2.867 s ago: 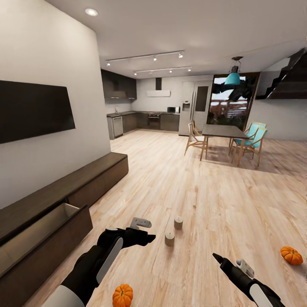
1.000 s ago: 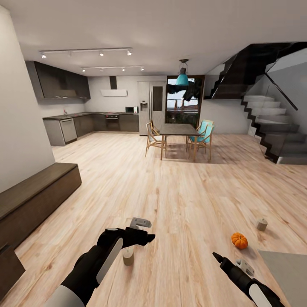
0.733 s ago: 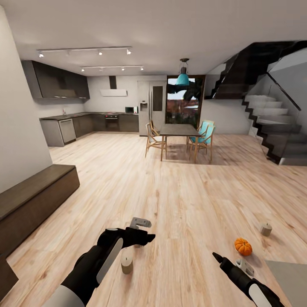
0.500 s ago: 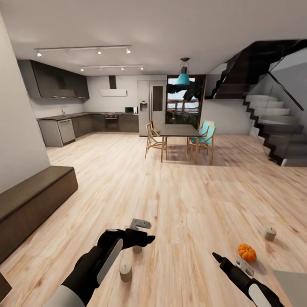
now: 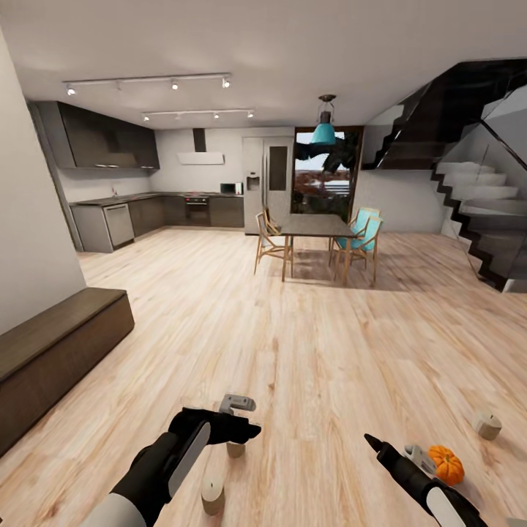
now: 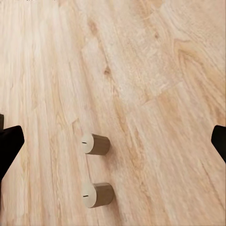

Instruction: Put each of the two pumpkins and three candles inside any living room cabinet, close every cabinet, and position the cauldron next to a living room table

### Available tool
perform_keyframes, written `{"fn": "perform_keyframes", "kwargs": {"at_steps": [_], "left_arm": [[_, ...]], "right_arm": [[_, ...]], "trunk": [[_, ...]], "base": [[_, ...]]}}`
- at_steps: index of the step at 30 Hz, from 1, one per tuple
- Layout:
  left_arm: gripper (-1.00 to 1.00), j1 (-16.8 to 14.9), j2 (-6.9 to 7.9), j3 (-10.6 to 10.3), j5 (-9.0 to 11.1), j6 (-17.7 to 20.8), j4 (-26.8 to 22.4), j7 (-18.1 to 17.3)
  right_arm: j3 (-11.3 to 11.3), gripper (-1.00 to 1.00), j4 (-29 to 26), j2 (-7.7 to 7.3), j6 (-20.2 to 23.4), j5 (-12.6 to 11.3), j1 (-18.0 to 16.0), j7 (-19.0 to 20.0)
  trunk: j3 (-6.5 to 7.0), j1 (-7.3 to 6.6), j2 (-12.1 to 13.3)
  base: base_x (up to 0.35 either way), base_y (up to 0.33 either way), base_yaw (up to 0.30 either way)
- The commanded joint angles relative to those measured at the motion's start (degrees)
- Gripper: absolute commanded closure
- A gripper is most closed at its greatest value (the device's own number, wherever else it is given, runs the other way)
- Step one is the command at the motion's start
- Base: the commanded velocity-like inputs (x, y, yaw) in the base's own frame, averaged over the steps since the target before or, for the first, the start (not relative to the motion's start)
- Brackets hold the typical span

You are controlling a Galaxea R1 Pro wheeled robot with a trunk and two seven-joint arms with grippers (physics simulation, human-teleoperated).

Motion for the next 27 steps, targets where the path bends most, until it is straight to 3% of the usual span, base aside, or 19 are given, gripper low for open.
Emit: {"fn": "perform_keyframes", "kwargs": {"at_steps": [1,4,5,9,19,27], "left_arm": [[-1.00,-0.1,-0.02,0.1,-0.1,0.2,0.6,-0.1],[-1.00,-0.1,-0.04,0.2,-0.1,0.2,2.4,0.4],[-1.00,-0.1,-0.10,0.2,0.0,0.2,4.3,2.5],[-1.00,-0.1,-0.13,0.2,0.1,0.2,5.2,4.4],[-1.00,-0.1,-0.19,0.4,0.1,0.2,5.8,5.3],[-1.00,-0.1,-0.22,0.4,0.0,0.2,5.9,5.3]], "right_arm": [[-0.3,-1.00,0.0,0.04,0.5,-0.5,0.0,0.2],[-0.3,-1.00,0.0,0.03,0.5,-0.5,0.0,0.2],[-0.3,-1.00,0.0,0.03,0.5,-0.5,0.0,0.2],[-0.3,-1.00,-0.1,0.00,0.6,-0.5,0.0,0.1],[-0.2,-1.00,0.0,0.04,0.5,-0.5,0.0,0.1],[-0.2,-1.00,0.0,0.13,0.5,-0.5,0.0,0.2]], "trunk": [[-0.06,0.03,0.0],[-0.07,0.03,0.0],[-0.07,0.03,0.0],[-0.07,0.03,0.0],[-0.07,0.03,0.0],[-0.07,0.03,0.0]], "base": [[0.312,-0.102,0.008],[0.312,-0.109,0.005],[0.208,-0.097,0.002],[0.113,-0.053,0.001],[0.036,-0.011,0.000],[0.189,-0.127,0.030]]}}
